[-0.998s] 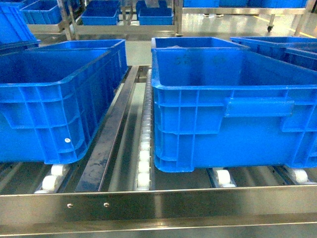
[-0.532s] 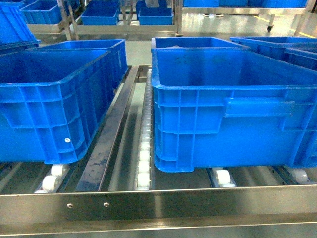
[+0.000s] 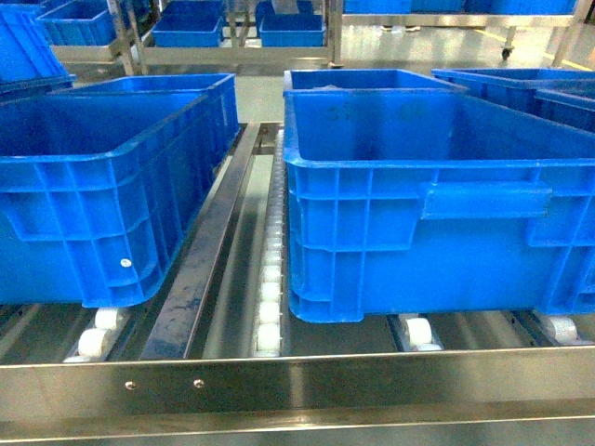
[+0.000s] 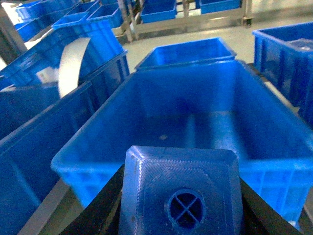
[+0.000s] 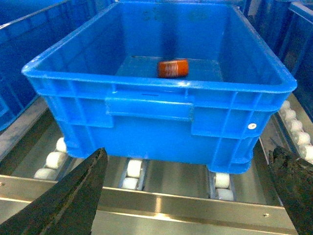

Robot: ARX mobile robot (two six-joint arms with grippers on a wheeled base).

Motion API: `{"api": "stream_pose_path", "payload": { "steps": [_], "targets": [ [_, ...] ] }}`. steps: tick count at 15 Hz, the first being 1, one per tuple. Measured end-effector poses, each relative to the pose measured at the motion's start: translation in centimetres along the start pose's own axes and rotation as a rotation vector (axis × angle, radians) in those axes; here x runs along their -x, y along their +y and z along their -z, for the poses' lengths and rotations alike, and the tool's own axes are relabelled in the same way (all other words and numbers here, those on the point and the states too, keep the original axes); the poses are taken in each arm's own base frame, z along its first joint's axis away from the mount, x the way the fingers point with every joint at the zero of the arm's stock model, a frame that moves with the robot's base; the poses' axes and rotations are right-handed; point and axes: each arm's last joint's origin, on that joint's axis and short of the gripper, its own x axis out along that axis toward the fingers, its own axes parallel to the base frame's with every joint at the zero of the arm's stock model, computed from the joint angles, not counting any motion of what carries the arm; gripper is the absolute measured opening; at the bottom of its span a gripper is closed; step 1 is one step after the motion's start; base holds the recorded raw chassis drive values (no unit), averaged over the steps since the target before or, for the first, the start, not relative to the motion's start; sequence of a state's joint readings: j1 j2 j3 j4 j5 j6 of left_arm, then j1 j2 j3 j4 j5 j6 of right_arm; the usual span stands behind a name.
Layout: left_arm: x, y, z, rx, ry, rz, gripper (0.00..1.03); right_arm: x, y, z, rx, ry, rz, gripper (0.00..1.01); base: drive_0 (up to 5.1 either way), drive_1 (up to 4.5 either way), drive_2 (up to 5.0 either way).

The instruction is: Sort blue parts and orange caps into right shelf containers

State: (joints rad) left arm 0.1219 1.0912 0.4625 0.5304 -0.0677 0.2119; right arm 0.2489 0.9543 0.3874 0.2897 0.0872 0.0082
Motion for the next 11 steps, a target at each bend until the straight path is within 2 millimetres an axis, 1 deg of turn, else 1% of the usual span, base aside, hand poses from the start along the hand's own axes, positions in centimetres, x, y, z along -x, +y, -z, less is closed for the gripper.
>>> {"api": "stream_pose_path", "payload": {
  "steps": [1, 2, 3, 4, 5, 6, 7, 8, 9, 10, 11],
  "targets": [
    [-2.4, -0.3, -1.2, -0.003, -0.009, 0.032, 0.44, 1.0, 0.4, 0.4, 0.000, 0.000, -0.016, 0.98, 0.0, 0.00, 0.0],
    [-5.4, -0.7, -2.4, 0.002, 0.004, 0.076, 0.44, 1.7, 0.8, -0.2, -0.006, -0.036, -0.027, 0.98, 0.0, 0.00, 0.0],
    [-8.8, -1.3, -3.2, 0.016, 0.026, 0.105, 0.44, 1.8, 0.7, -0.4, -0.013, -0.046, -0.022, 0.98, 0.0, 0.00, 0.0],
    [-12.1, -1.8, -3.5, 0.016, 0.058, 0.118, 0.45, 1.6, 0.7, -0.1, -0.012, -0.028, -0.015, 0.98, 0.0, 0.00, 0.0],
    [-14.3, -2.3, -3.5, -0.001, 0.061, 0.103, 0.59, 1.6, 0.7, -0.1, -0.014, -0.026, -0.015, 0.98, 0.0, 0.00, 0.0],
    [-13.8, -2.6, -3.0, -0.002, 0.069, 0.114, 0.72, 1.6, 0.7, -0.1, -0.015, -0.029, -0.015, 0.98, 0.0, 0.00, 0.0],
    [-11.5, -2.3, -2.9, 0.013, 0.020, 0.141, 0.85, 1.6, 0.7, -0.1, -0.014, -0.027, -0.015, 0.98, 0.0, 0.00, 0.0],
    [-8.3, -1.6, -3.3, 0.038, -0.056, 0.132, 0.97, 1.6, 0.7, -0.1, -0.015, -0.028, -0.015, 0.98, 0.0, 0.00, 0.0],
    [-5.4, -0.9, -3.1, 0.041, -0.121, 0.102, 0.98, 1.6, 0.7, -0.1, -0.015, -0.029, -0.014, 0.98, 0.0, 0.00, 0.0],
    [-3.7, -1.0, -1.6, 0.090, -0.180, 0.136, 0.86, 1.7, 0.5, 0.1, -0.033, -0.181, 0.084, 0.86, 0.0, 0.00, 0.0],
    [-2.8, -1.5, 0.7, 0.148, -0.128, 0.156, 0.74, 2.4, -0.2, 1.2, -0.044, -0.252, 0.139, 0.73, 0.0, 0.00, 0.0]
  ]
}}
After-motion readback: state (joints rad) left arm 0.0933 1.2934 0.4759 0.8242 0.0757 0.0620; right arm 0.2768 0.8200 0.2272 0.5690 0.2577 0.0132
